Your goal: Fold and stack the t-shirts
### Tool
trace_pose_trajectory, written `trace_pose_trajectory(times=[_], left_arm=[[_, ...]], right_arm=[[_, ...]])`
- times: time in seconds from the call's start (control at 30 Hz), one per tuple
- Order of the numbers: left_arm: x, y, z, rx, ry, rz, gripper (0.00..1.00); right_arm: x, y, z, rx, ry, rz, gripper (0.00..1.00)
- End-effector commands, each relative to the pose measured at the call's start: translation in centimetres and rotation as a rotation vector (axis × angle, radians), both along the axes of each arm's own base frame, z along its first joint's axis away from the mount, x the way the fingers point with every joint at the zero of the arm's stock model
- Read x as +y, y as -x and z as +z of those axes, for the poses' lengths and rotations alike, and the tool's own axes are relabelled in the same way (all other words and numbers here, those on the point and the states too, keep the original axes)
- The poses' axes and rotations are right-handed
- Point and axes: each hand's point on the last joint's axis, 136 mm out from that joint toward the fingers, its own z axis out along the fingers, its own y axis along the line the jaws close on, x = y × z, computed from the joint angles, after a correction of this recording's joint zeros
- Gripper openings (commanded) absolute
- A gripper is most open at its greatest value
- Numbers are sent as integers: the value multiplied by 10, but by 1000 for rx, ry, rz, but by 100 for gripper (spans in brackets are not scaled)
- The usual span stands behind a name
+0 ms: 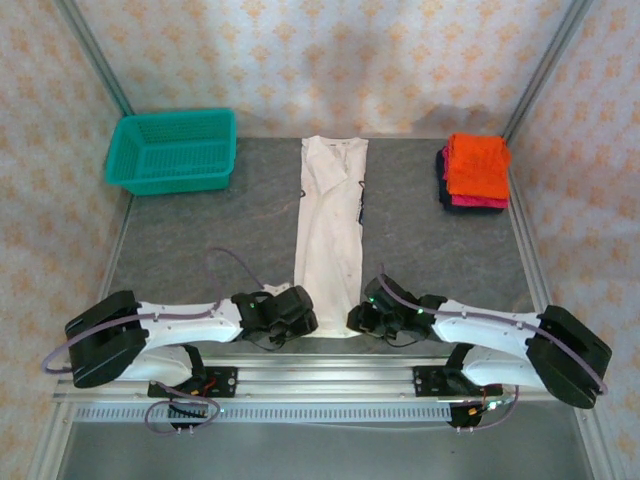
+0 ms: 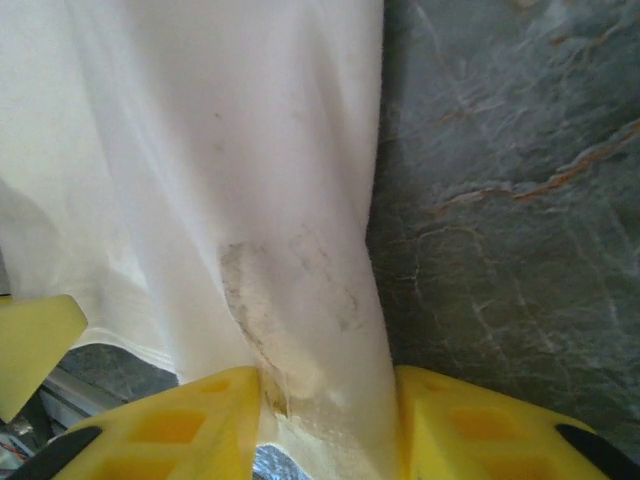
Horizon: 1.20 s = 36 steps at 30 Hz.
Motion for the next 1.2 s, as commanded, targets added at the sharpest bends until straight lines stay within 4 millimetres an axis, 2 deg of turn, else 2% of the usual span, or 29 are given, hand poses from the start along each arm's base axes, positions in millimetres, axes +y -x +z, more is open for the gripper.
trace_pose_trajectory(times=[0.0,0.07,0.13,0.3,0.47,0.57,0.77,0.9,1.0,1.17], left_arm=[[-1,-5,-4,-27,-9,11,48],[-2,-6,-3,-30,-7,14,39],[-2,-7,-1,-35,-4,15,28],[-2,-7,6,-41,-7,8,1],[7,-7,19,-56,-30,13,0],[17,-6,30,-70,-62,13,0],[15,2,49,-41,-53,-5,0],[17,-12,72,-61,-72,9,0],[19,-30,81,-64,-76,30,0],[18,-72,98,-91,-78,44,0]], right_arm=[[7,-1,3,4,-41,-26,35],[7,-1,4,1,-45,-31,26],[6,-1,4,2,-45,-31,2],[6,-4,7,-10,-44,-46,0],[-10,-10,20,-67,-18,-97,0],[-22,-12,37,-128,-13,-118,0],[-21,-7,64,-141,-54,-86,0],[-20,-28,94,-242,-60,-109,0],[-20,-47,96,-219,-38,-117,0],[-18,-92,107,-236,-41,-124,0]])
